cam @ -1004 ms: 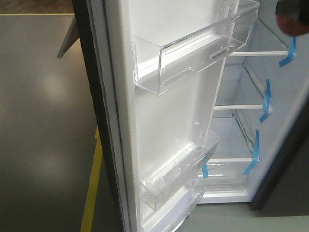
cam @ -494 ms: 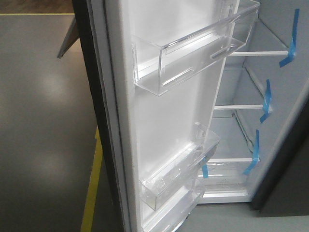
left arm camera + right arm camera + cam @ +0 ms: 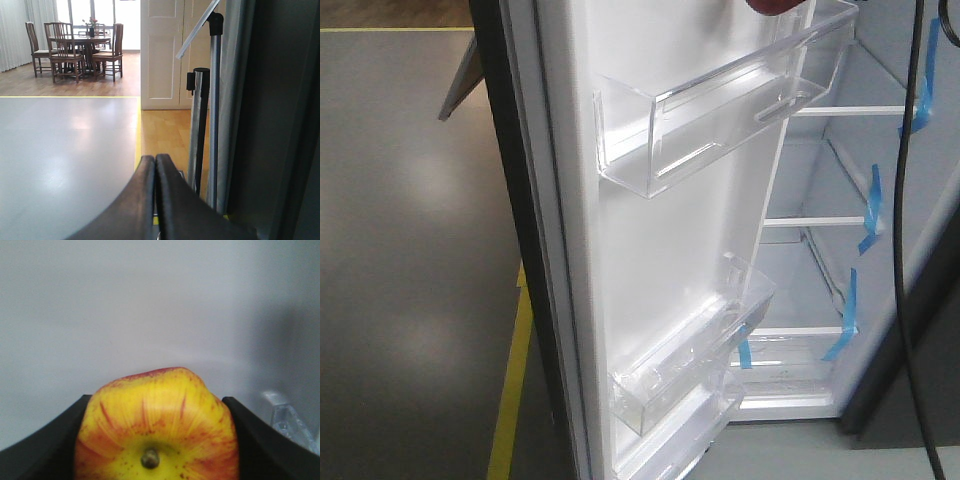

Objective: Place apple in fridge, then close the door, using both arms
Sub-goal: 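Move the right gripper into the upper door bin and release the apple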

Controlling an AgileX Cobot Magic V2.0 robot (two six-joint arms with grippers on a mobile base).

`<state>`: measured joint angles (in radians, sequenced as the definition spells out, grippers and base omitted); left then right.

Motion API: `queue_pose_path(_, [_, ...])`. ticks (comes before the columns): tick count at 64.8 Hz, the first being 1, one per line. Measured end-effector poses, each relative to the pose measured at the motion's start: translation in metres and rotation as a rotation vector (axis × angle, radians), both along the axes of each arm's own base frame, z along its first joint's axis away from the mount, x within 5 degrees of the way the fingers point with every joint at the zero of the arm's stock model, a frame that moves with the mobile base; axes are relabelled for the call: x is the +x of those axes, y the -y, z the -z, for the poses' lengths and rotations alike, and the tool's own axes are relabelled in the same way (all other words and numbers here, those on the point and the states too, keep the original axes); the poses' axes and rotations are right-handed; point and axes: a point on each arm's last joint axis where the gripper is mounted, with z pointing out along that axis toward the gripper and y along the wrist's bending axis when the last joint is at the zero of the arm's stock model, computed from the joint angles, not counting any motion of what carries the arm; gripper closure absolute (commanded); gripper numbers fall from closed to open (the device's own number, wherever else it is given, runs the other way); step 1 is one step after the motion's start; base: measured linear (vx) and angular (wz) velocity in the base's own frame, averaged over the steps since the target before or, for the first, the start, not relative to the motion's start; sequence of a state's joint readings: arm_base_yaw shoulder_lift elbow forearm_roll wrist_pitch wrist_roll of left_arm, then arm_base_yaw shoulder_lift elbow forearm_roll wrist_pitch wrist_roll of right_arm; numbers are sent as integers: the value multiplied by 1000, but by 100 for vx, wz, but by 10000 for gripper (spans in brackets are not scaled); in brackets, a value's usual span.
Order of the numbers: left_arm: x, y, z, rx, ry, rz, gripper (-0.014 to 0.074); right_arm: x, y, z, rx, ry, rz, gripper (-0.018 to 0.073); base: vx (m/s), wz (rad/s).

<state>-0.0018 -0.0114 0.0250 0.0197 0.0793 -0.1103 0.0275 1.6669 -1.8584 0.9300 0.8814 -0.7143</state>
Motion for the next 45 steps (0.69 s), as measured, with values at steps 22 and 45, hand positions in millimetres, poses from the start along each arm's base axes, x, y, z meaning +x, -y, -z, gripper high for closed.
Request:
queue_pose_path(22, [0, 0, 0, 0, 0, 0, 602, 0, 0, 0, -5, -1, -2, -126, 0, 0])
queue_pose_path(45, [0, 0, 0, 0, 0, 0, 602, 0, 0, 0, -5, -3, -6, -67, 0, 0])
